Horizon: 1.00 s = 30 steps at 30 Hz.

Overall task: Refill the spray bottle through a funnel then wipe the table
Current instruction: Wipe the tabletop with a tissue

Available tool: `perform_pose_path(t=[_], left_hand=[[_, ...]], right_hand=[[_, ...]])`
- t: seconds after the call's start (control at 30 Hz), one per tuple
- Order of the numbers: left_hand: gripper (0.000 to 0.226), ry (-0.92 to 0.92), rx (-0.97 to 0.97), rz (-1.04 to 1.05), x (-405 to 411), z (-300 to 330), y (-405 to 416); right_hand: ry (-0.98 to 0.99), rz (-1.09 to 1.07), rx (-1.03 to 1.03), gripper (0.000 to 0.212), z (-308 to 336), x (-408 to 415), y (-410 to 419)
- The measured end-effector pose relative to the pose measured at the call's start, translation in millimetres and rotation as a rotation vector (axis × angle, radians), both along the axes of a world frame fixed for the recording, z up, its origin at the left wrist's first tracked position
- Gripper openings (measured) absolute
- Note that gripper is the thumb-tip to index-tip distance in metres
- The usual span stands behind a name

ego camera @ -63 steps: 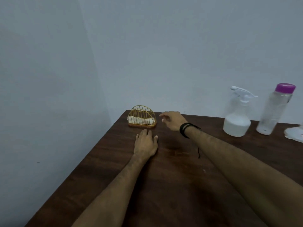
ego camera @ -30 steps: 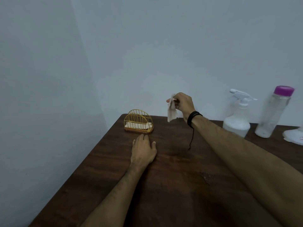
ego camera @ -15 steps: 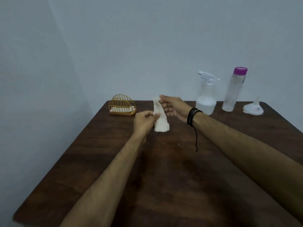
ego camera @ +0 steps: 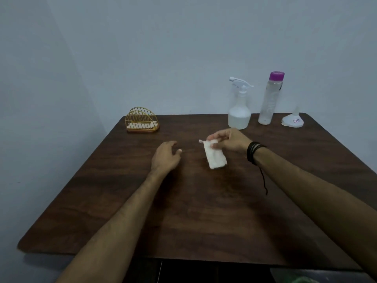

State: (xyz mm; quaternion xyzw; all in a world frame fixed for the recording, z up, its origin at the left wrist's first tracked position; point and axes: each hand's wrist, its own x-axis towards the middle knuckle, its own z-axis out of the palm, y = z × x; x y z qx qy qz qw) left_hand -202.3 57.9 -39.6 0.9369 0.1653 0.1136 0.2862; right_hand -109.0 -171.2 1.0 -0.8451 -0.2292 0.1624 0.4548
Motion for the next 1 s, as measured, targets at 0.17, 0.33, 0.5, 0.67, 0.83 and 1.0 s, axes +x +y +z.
perform_pose_path(t=[0.17, 0.33, 0.5, 0.67, 0.83, 1.0], left_hand=[[0.058, 0.11, 0.186, -0.047, -8, -25, 0], [0.056, 0.084, 0.2, -0.044, -10, -26, -1], [0.055, 0.082, 0.221, -0.037, -11, -29, -2], [0.055, 0.075, 0.235, -0.043, -10, -29, -3], [0.055, 0.078, 0.253, -0.047, -10, -31, -2], [0.055, 0.083, 0.284, -0.047, -8, -33, -4]], right_hand=[[-0.674, 0.114, -0.639, 0.057, -47, -5, -17], [-0.665, 0.282, -0.509, 0.028, -43, -17, -15], [-0.216, 0.08, -0.095, 0.015, -26, -18, -4], [-0.164, -0.253, -0.04, 0.014, -34, -6, -3], [-0.665, -0.093, -0.372, 0.023, -58, -17, 9], [-0.725, 0.034, -0.333, 0.033, -56, -58, 26]])
